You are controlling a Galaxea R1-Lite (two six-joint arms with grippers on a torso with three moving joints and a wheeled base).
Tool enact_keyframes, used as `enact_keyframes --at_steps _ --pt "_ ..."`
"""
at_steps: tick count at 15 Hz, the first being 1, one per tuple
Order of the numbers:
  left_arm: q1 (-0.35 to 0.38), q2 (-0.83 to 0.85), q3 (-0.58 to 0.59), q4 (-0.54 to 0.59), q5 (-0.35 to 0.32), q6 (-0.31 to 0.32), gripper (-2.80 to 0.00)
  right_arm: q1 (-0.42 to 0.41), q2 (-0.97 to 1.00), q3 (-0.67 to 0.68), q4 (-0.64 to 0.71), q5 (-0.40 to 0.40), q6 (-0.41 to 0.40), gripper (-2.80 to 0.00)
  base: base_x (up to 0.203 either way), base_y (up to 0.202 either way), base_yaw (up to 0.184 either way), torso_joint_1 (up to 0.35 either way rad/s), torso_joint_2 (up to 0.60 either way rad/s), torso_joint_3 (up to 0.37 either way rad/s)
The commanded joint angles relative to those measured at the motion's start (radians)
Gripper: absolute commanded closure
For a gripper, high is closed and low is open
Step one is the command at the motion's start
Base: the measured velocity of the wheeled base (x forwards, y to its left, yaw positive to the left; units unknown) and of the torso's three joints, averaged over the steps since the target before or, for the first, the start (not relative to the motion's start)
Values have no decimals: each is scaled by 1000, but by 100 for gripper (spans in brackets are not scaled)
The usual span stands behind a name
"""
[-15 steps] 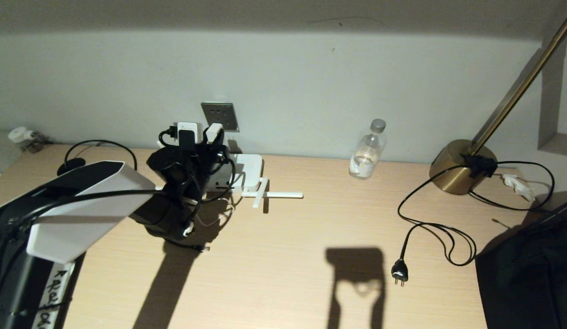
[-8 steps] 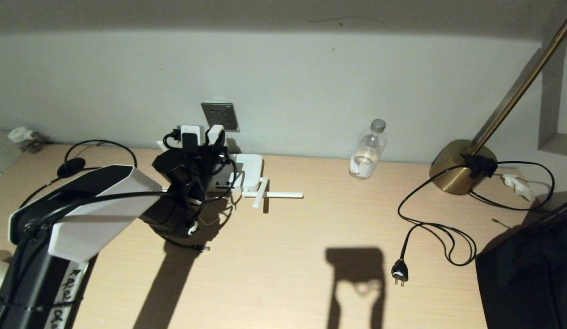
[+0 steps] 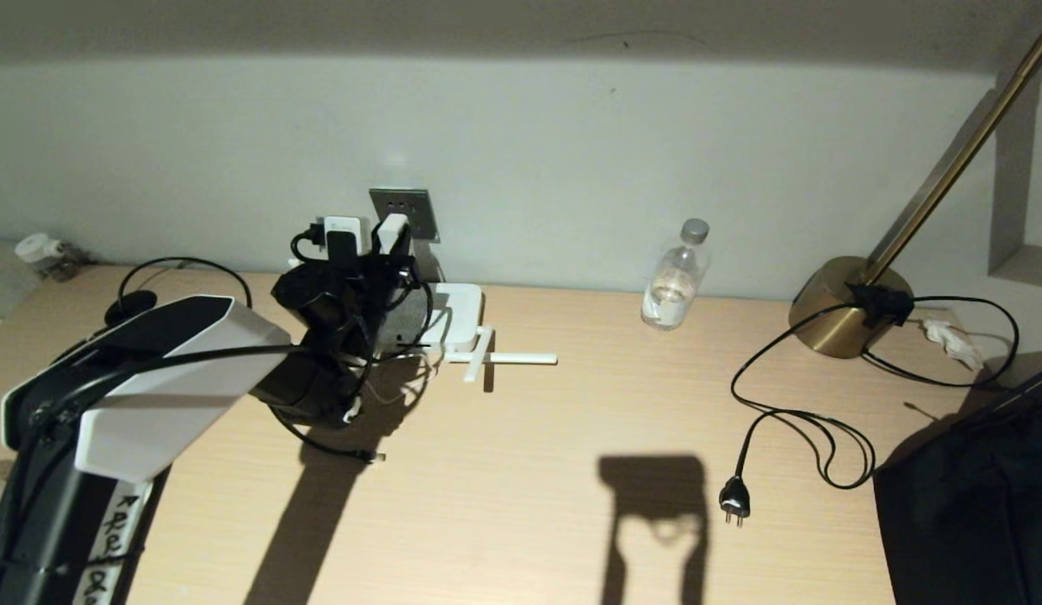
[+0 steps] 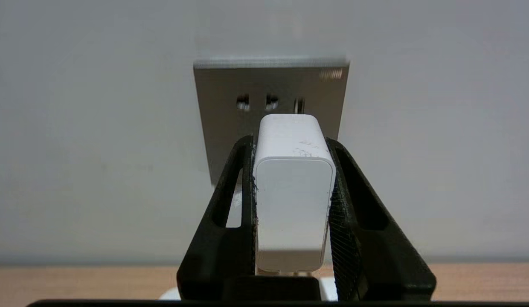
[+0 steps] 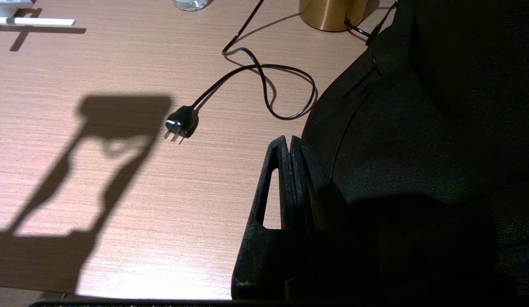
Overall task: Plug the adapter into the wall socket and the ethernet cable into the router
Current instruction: Plug plug into socket
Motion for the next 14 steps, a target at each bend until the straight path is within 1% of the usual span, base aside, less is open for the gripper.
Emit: enact_keyframes --at_steps 1,9,12,14 --pt "0 -22 0 -8 -3 2 0 0 2 0 0 0 0 0 0 0 0 0 0 0" --pt "14 6 -5 -8 1 1 0 0 2 0 0 0 0 0 0 0 0 0 0 0" --pt "22 11 -8 -8 1 -26 0 0 2 0 0 0 -1 0 0 0 0 0 0 0" --pt "34 26 -37 -8 1 -26 0 0 2 0 0 0 -1 0 0 0 0 0 0 0"
